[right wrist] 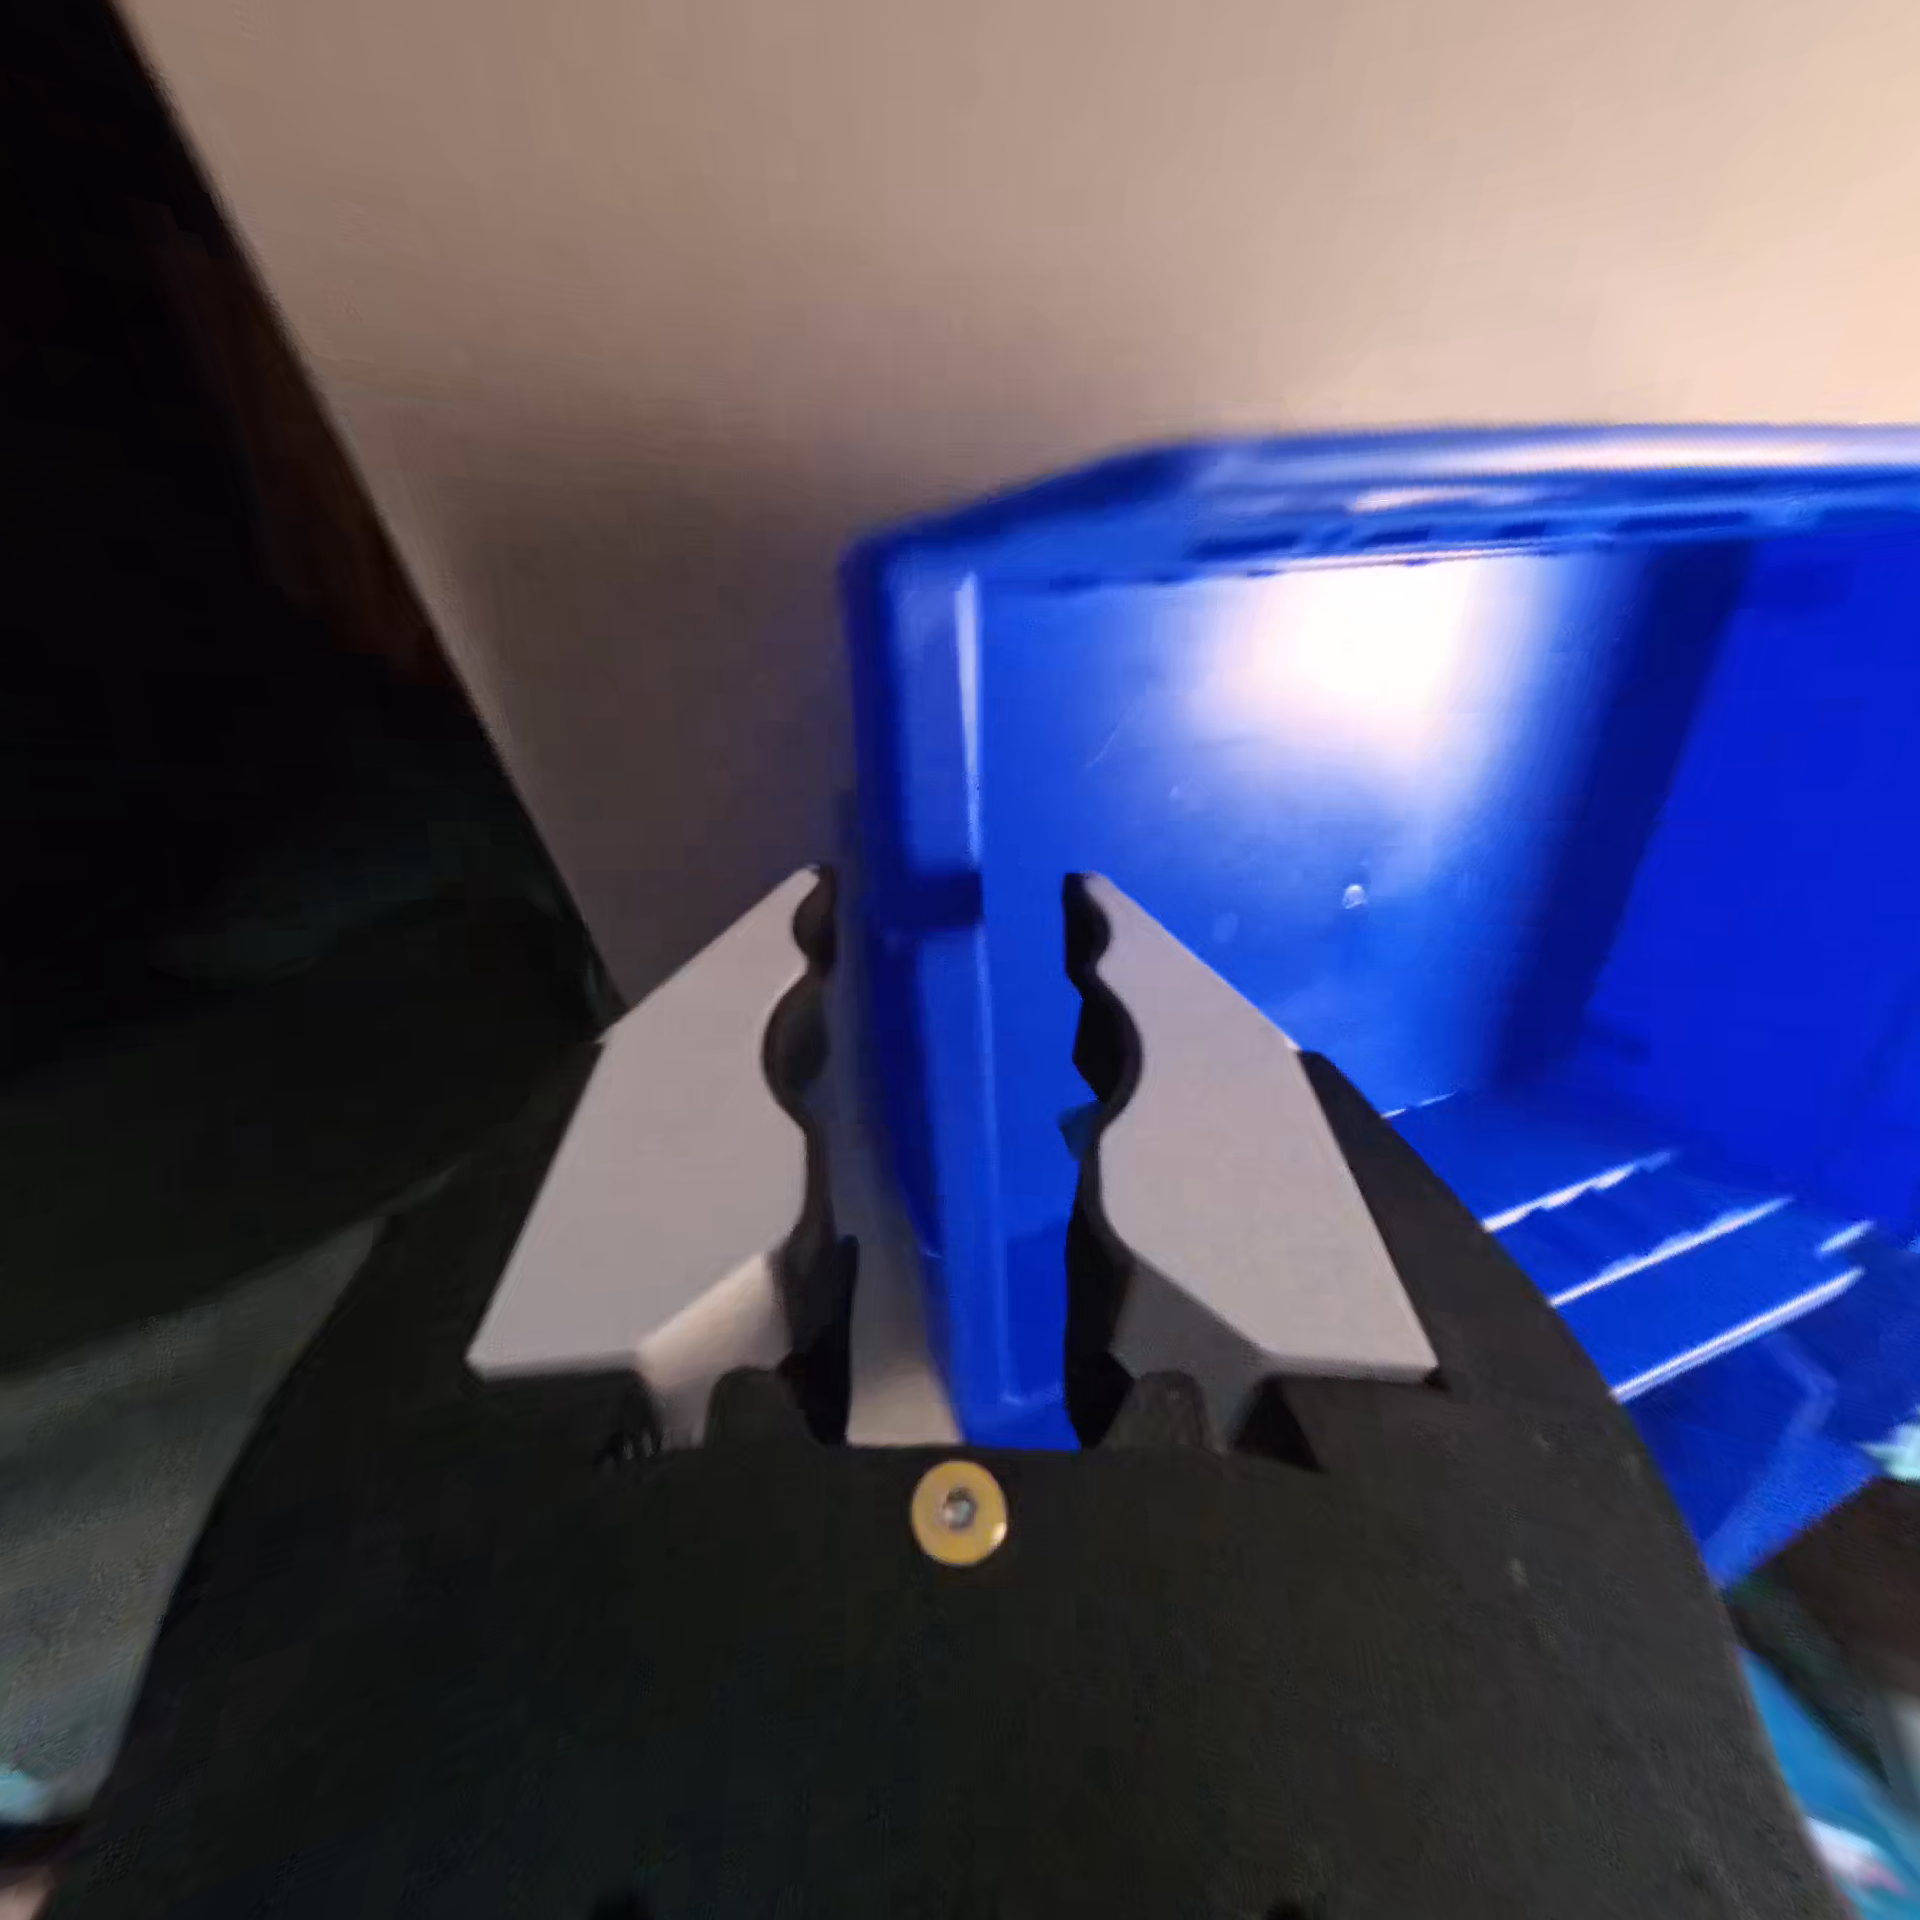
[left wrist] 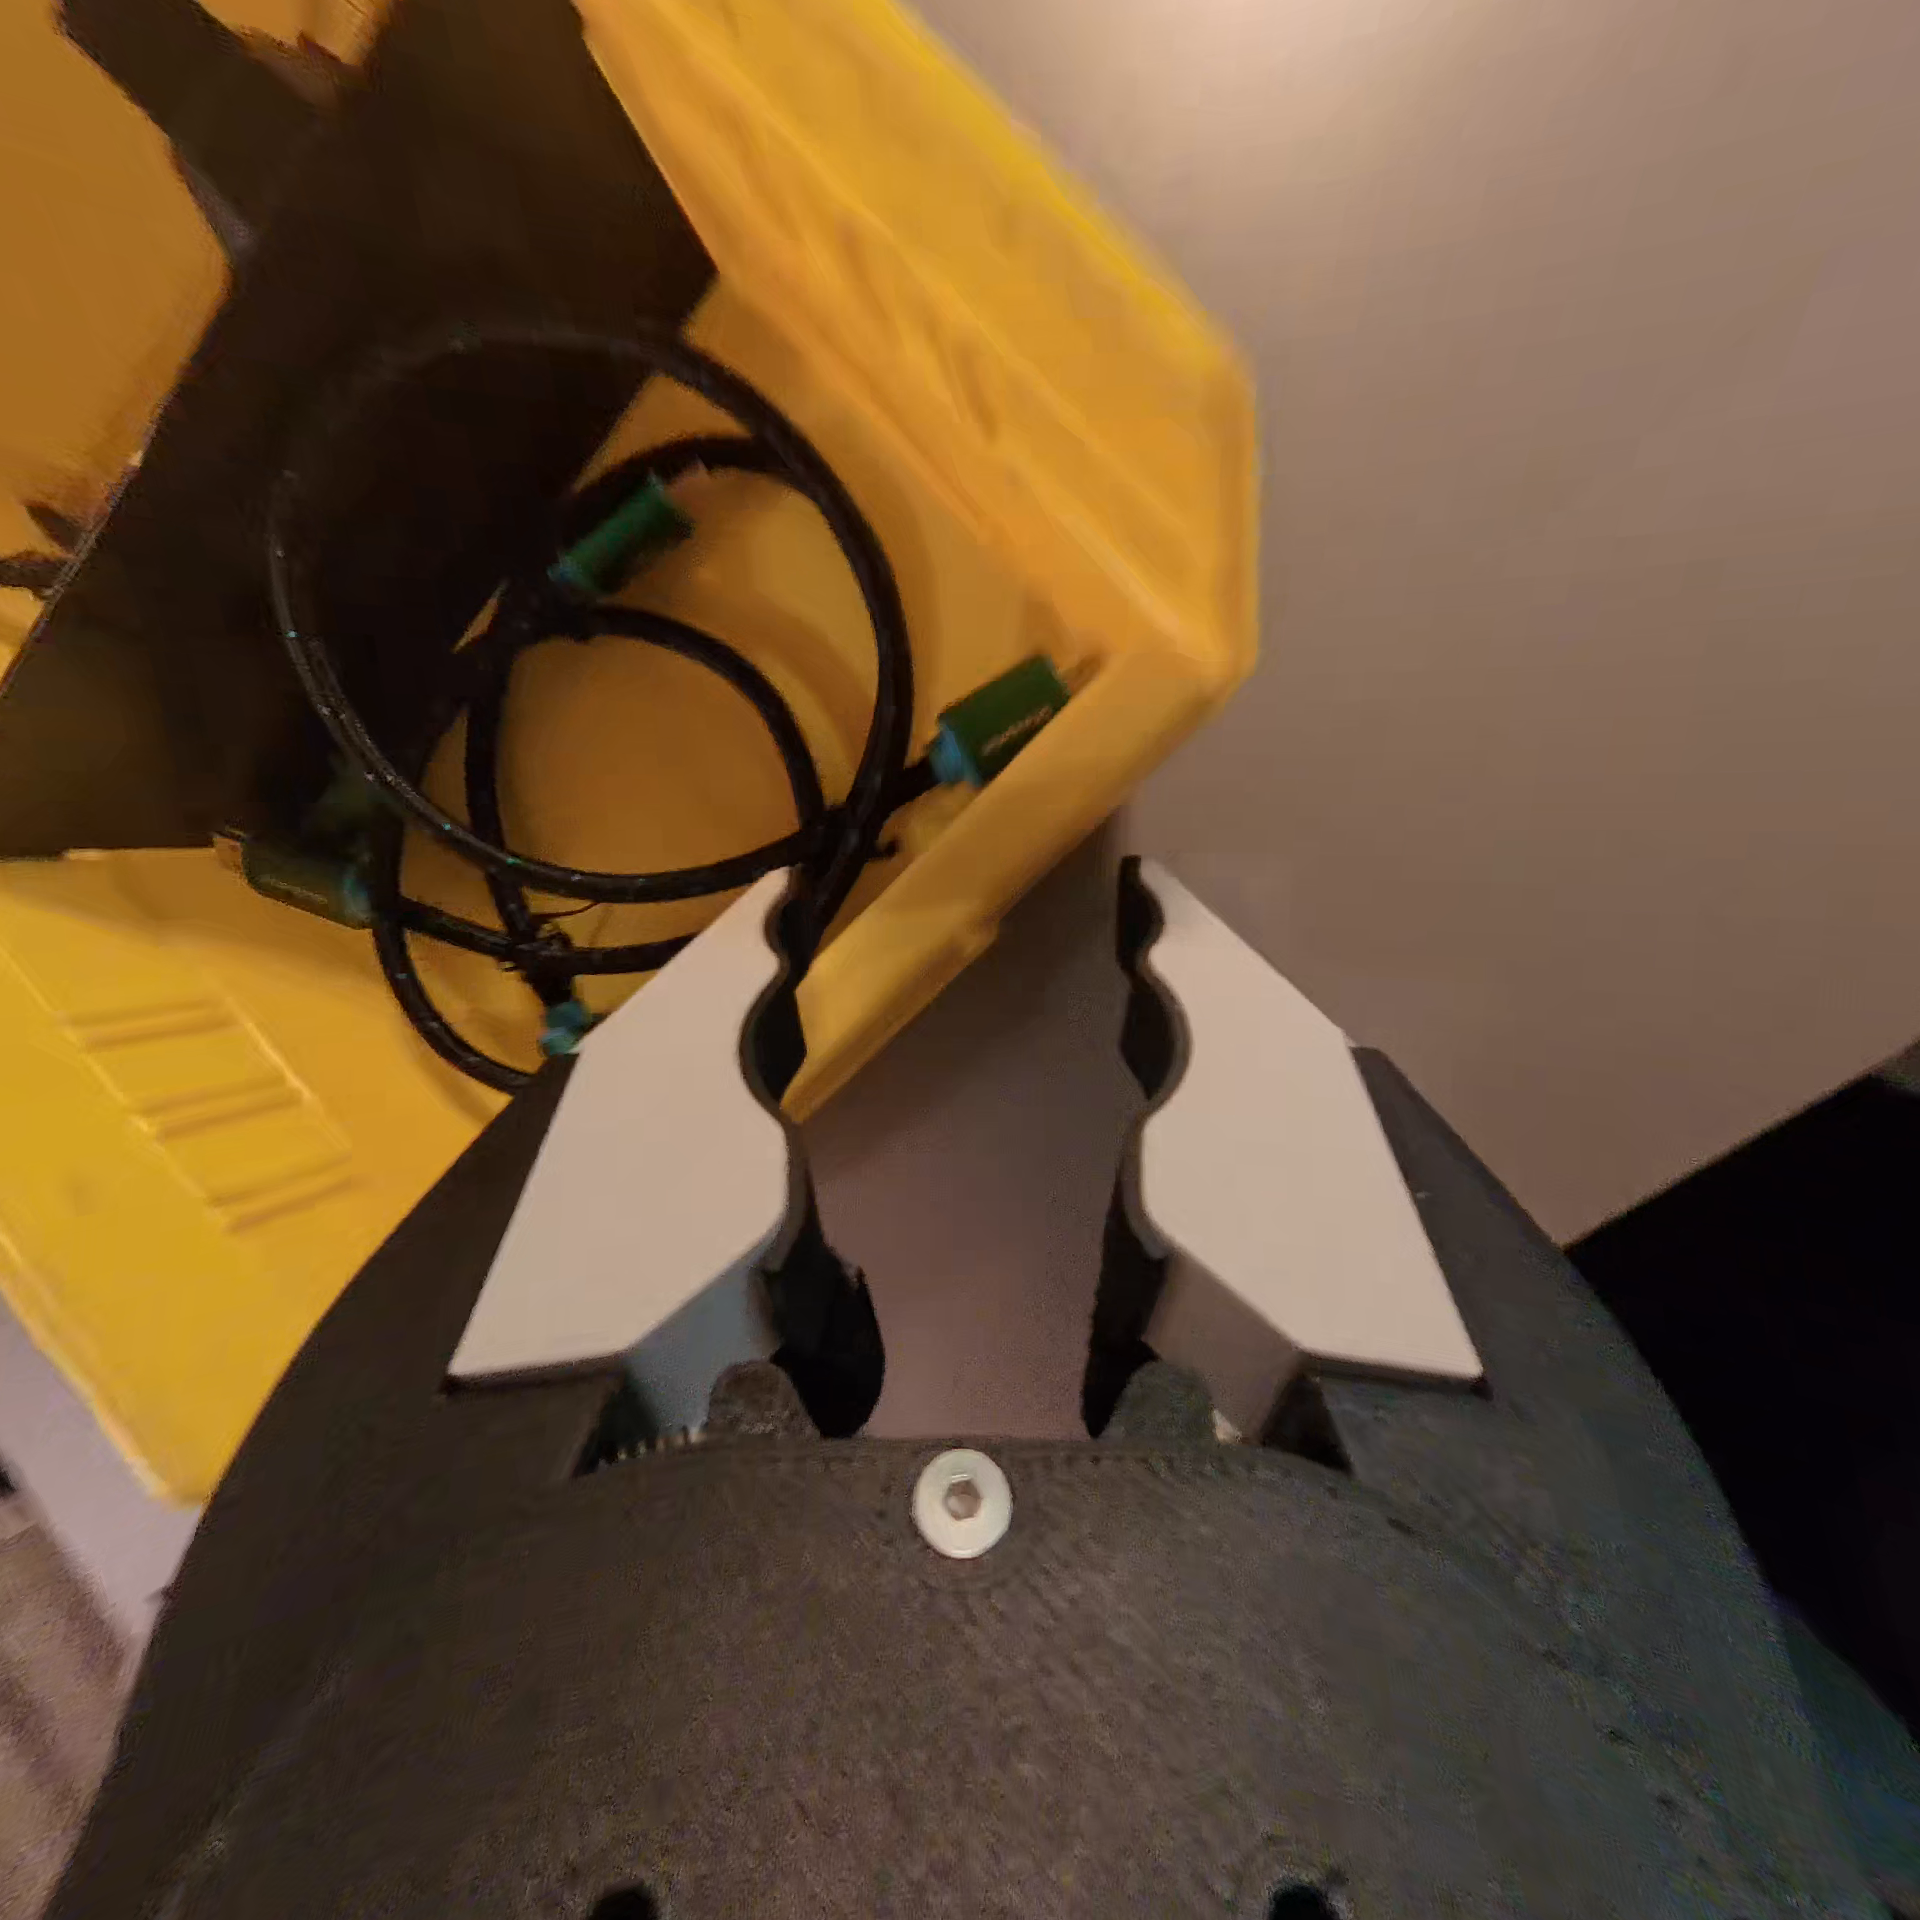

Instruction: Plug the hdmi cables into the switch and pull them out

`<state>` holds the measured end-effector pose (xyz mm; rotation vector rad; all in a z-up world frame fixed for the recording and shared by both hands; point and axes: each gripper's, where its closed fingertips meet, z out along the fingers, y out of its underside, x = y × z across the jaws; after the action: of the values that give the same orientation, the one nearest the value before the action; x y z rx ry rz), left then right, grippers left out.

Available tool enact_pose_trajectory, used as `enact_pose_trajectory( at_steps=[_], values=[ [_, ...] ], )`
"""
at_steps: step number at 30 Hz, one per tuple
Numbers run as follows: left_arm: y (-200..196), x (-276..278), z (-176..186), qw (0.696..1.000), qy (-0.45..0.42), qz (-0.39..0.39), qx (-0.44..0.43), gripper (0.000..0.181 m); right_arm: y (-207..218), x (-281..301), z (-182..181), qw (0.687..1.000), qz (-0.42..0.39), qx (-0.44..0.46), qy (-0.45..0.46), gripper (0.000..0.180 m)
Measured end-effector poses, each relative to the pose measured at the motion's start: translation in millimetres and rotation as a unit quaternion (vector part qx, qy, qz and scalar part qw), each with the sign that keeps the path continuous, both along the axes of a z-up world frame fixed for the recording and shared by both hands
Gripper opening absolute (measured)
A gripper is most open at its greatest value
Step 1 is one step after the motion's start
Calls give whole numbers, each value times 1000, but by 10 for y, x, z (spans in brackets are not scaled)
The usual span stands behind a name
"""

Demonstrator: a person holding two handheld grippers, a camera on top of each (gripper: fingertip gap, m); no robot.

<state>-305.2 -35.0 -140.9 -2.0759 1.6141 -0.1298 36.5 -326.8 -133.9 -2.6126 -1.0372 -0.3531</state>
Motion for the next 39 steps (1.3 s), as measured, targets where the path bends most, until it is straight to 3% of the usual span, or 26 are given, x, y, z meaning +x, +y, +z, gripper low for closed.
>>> enact_pose_trajectory(
  at_steps=[3,6,8,11,16,20,26,33,39],
  values=[
    [-188,163,231,988,-153,17,-29,71,216,-95,307,969,-109,165,147,75],
    [-168,337,280,964,-254,69,-25,71,408,103,417,906,-225,296,201,78],
    [-9,405,219,954,-278,112,5,67,524,149,375,874,-263,336,231,74],
    [144,511,308,937,-318,120,76,35,634,161,406,840,-287,388,248,32],
    [202,305,339,923,-290,154,199,3,359,638,456,819,-340,453,89,3],
    [38,35,350,905,-339,178,187,3,49,827,461,794,-364,478,96,6],
    [-199,-348,353,899,-323,210,208,6,-126,956,464,786,-376,484,81,6],
    [205,-752,341,892,-314,256,199,5,3,1216,462,772,-386,500,77,3],
    [709,-1032,331,899,-287,265,199,3,139,1517,457,778,-376,499,74,3]
  ],
)
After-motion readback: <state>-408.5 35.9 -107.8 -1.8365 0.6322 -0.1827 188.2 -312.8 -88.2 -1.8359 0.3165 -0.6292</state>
